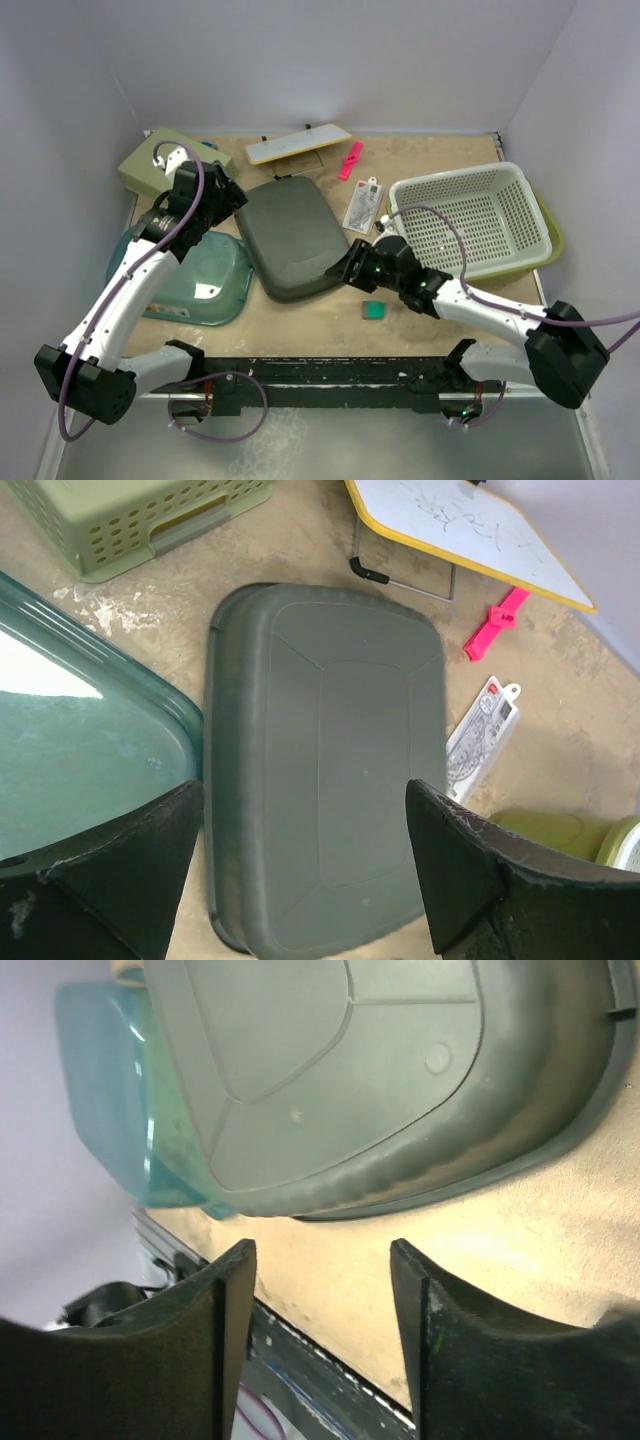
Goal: Turn the large container upside down
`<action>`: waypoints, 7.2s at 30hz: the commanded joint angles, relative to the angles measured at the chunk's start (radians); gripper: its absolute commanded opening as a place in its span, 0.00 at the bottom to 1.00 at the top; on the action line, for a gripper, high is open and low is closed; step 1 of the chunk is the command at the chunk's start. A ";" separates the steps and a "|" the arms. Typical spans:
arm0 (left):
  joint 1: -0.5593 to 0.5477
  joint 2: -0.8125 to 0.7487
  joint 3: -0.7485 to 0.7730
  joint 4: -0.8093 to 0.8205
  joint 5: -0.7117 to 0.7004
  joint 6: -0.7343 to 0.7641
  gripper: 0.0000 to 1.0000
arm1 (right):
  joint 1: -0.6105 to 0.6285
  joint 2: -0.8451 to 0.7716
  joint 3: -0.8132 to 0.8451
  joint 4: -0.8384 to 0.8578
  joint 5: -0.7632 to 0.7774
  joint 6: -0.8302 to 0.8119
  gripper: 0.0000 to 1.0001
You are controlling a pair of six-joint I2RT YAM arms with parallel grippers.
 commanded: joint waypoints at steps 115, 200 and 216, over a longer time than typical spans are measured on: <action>-0.561 0.659 0.142 0.780 0.444 -0.197 0.60 | -0.809 0.020 0.797 -0.974 0.015 -0.368 0.66; -0.478 0.952 0.167 1.215 0.641 -0.533 0.00 | -0.548 0.102 1.015 -1.084 0.052 -0.506 0.00; -0.475 0.960 0.326 1.024 0.549 -0.396 0.00 | -0.548 0.001 1.430 -1.060 -0.216 -0.791 0.00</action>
